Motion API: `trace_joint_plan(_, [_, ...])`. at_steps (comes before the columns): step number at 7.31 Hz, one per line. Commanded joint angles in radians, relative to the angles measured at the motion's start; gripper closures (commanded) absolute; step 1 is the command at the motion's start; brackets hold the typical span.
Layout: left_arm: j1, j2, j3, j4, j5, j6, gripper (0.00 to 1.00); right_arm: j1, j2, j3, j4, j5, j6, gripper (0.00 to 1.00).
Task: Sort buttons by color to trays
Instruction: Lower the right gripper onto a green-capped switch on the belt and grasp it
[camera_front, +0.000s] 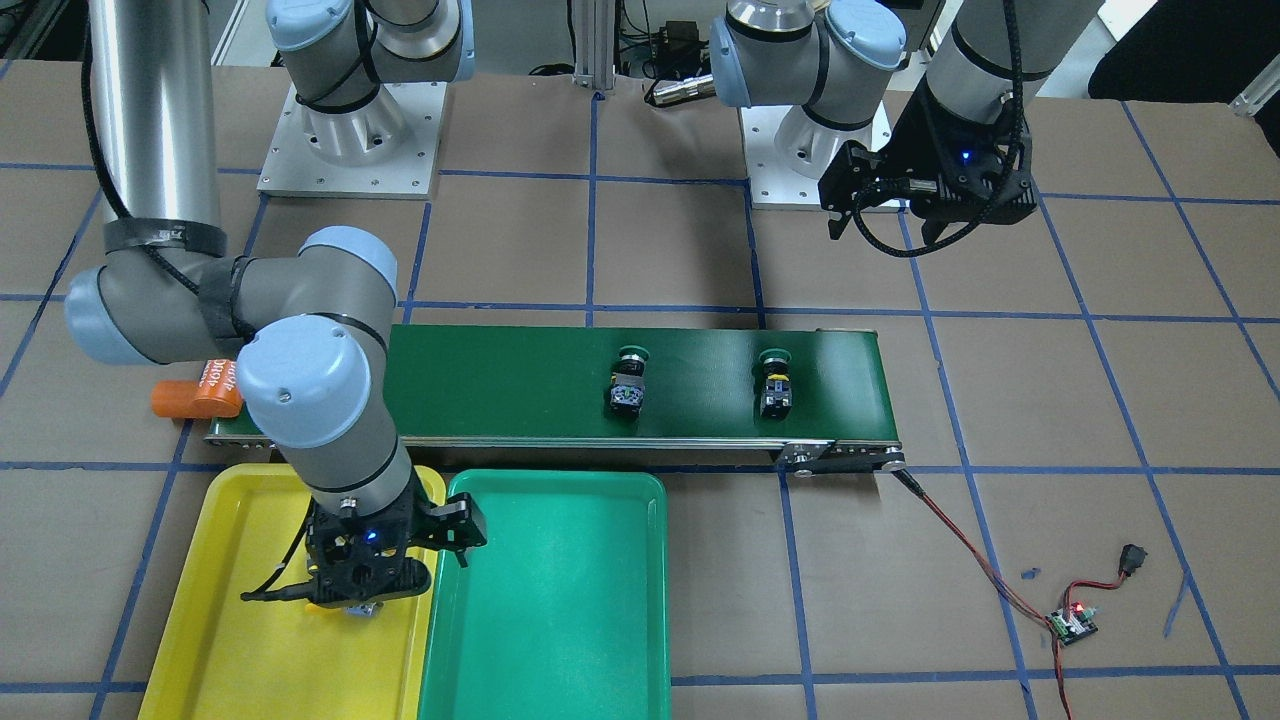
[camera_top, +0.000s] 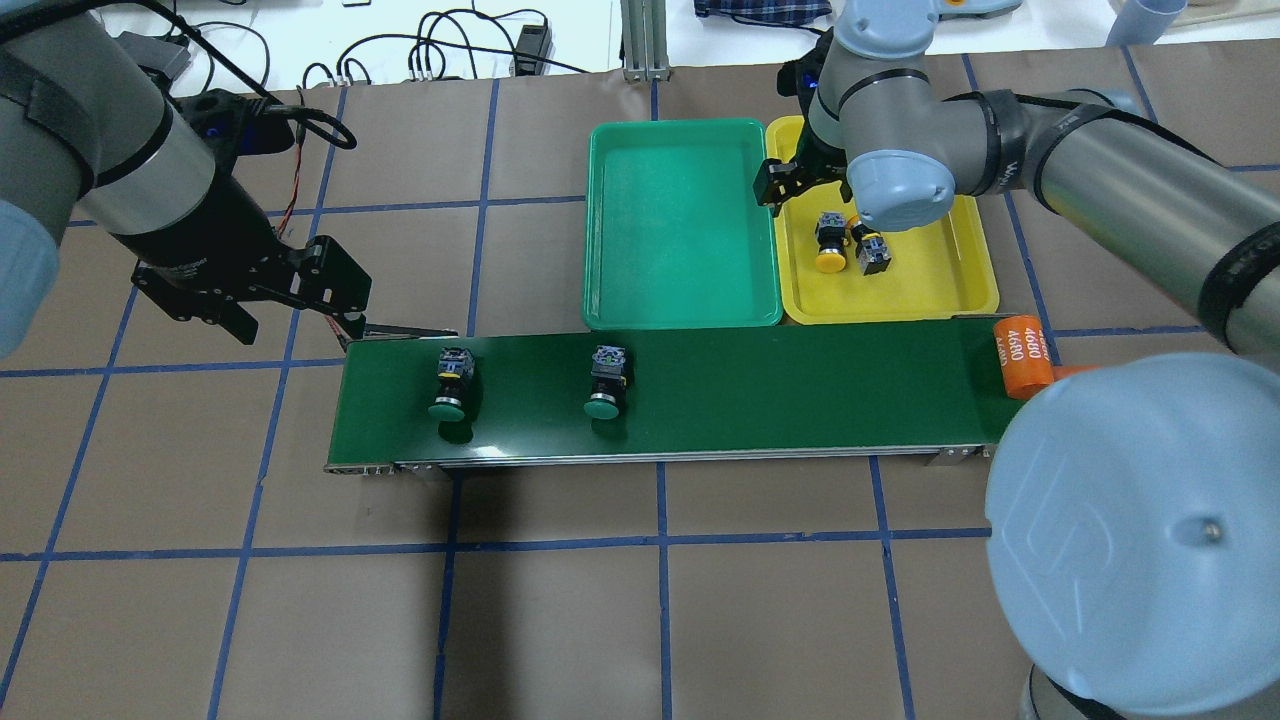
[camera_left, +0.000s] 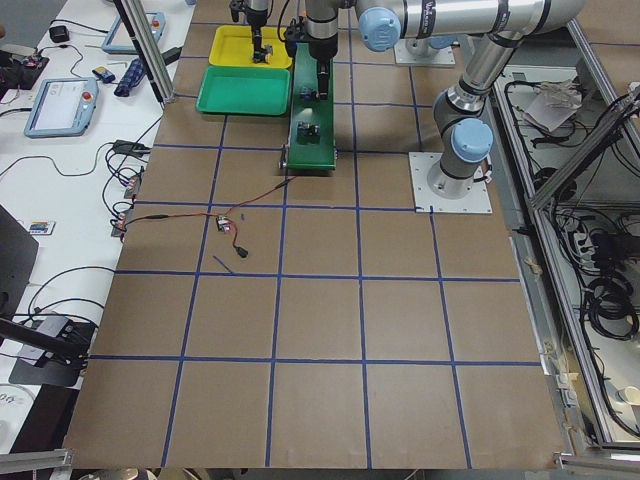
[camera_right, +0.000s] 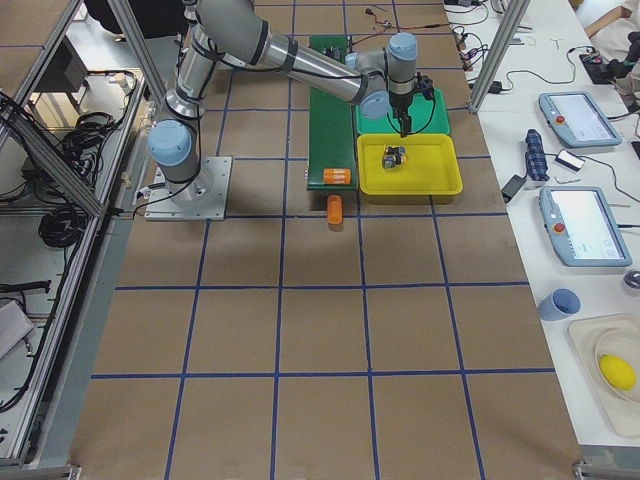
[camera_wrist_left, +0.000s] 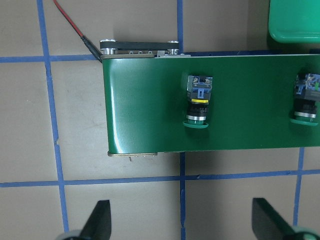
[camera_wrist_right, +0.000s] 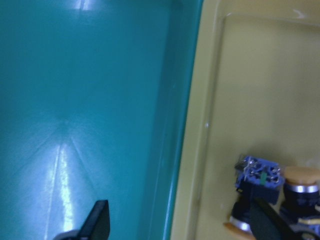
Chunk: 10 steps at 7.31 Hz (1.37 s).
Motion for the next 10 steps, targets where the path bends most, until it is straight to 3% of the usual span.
trace_joint_plan(1, [0.001,0.0,-0.001,0.0,0.002,-0.002,0.0,0.079,-0.073,0.0,0.134,0.003,0.139,0.01])
trace_joint_plan(2, [0.001,0.005,-0.001,0.0,0.002,-0.002,0.0,0.099,-0.106,0.008,0.221,0.007,0.175,0.1])
trace_joint_plan(7, [0.001,-0.004,-0.001,0.006,0.0,-0.001,0.0,0.257,-0.114,0.063,0.25,0.038,0.472,0.11])
trace_joint_plan(10, [0.001,0.003,-0.002,0.001,0.0,0.002,0.0,0.27,-0.123,0.163,0.237,0.038,0.48,0.12])
